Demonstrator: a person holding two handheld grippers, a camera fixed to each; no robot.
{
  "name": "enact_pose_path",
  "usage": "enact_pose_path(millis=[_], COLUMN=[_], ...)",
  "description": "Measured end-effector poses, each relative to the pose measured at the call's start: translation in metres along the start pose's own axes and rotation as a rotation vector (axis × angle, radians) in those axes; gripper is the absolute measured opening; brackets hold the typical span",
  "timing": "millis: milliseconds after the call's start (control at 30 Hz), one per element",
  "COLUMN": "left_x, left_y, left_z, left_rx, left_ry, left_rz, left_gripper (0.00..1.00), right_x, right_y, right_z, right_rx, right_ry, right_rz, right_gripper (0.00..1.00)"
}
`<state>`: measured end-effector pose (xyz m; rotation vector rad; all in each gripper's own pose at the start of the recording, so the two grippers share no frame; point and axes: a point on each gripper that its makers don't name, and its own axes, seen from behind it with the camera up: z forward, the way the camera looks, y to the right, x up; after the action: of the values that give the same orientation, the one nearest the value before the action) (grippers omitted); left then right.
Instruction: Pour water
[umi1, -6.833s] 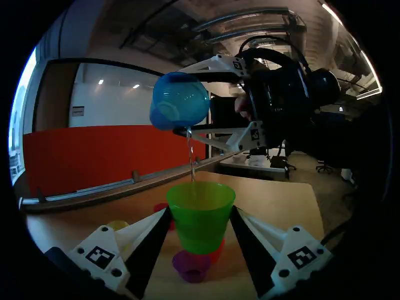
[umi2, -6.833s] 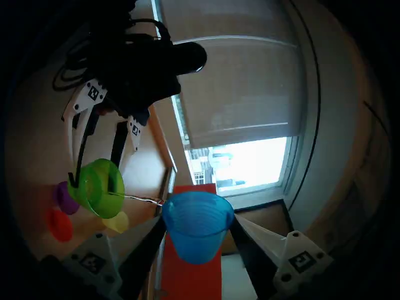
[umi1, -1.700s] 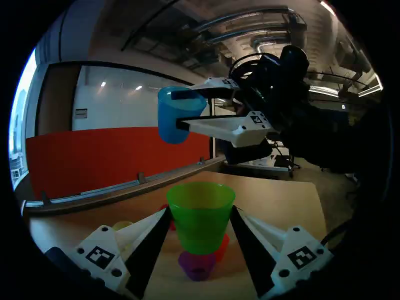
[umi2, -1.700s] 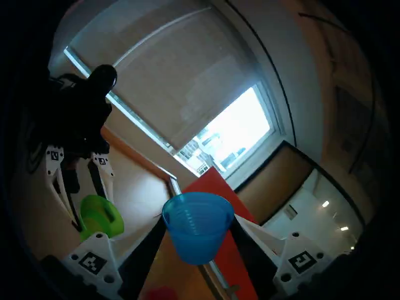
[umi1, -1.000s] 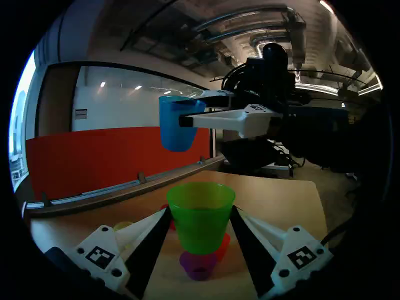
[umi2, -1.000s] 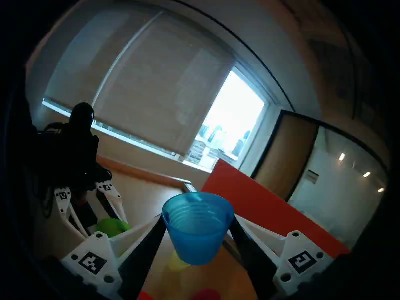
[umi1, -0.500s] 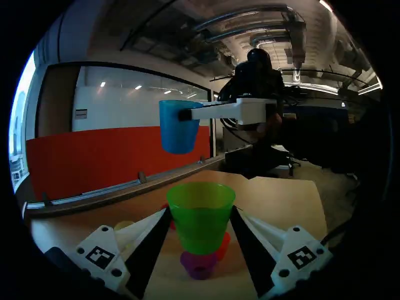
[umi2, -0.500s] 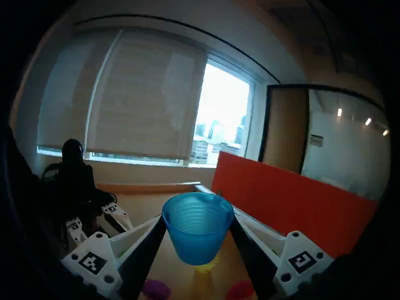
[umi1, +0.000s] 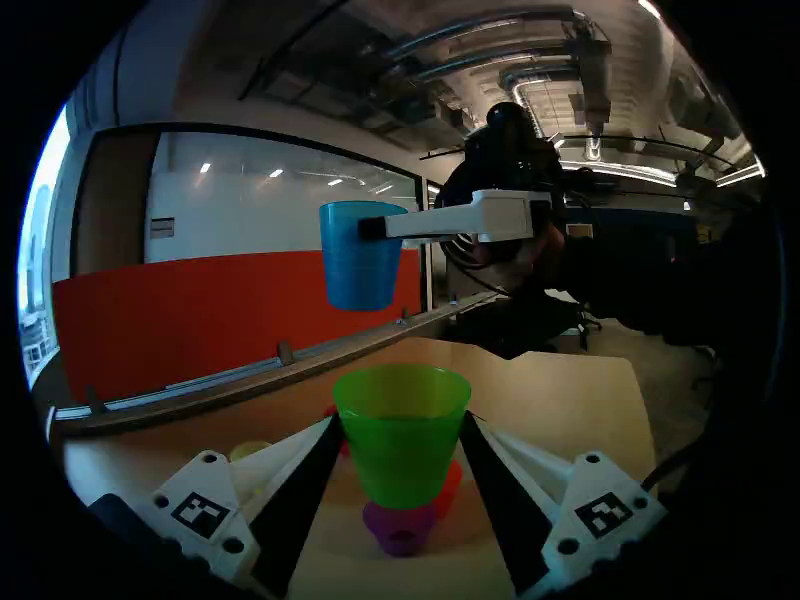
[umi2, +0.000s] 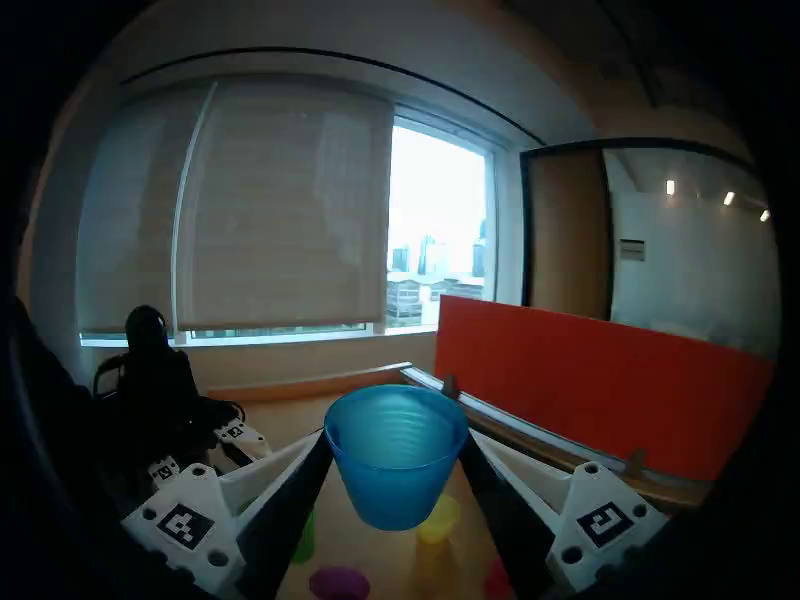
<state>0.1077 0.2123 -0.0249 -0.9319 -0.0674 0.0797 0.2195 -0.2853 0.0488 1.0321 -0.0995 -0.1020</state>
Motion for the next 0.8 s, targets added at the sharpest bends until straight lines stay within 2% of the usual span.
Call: enact_pose_path(millis=[367, 800], left_x=[-0.005, -0.021], left_y=[-0.004, -0.003], left_z=[-0.005, -0.011], left_rx=[0.01, 0.01], left_ry=[-0.025, -0.084], left_rz=[0.004, 0.022], left_gripper=[0.83, 0.83], right_x=[-0.008, -0.037], right_y=[0.002, 0.004], right_z=[-0.009, -0.026], right_rx=[-0.01, -0.02], right_ry=[-0.025, -0.081], right_rz=[-0.023, -0.028], right_gripper=[0.9, 0.91])
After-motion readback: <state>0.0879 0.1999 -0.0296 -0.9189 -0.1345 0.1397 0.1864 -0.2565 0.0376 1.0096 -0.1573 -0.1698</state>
